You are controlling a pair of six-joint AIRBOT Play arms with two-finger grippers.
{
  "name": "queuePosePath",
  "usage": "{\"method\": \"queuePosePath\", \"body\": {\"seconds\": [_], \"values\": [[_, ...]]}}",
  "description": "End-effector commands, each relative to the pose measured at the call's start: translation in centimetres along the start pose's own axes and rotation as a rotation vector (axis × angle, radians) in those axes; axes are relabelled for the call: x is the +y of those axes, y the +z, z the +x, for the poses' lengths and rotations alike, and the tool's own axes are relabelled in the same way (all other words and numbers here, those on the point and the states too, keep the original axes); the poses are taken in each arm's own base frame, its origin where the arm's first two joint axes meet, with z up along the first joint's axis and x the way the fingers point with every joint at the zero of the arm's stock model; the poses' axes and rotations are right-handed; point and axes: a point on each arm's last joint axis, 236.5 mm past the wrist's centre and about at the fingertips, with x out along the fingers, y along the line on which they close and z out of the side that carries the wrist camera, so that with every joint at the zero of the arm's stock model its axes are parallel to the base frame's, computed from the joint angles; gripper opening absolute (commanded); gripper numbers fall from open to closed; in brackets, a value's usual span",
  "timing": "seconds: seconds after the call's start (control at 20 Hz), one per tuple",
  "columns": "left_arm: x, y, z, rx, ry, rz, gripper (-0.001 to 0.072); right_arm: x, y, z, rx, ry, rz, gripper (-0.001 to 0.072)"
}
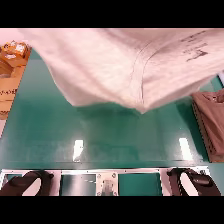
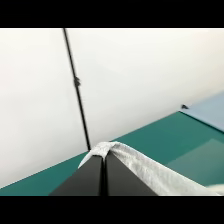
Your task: Fold the shirts.
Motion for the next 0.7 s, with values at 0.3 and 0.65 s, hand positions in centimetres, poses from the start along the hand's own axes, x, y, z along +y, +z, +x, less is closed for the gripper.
{"method": "queuePosePath", "body": {"seconds": [0.3, 0.65], "values": [[6.1, -19.1, 22.1, 0.262, -0.168, -0.390, 0.0017, -16.0, -27.3, 10.8, 0.582, -0.254, 0.324, 0.0012], [-7.2, -42.2, 32.6, 0.601, -0.410, -0.516, 0.0017, -21.9, -49.8, 8.8, 1.035, -0.415, 0.561, 0.0012]]}}
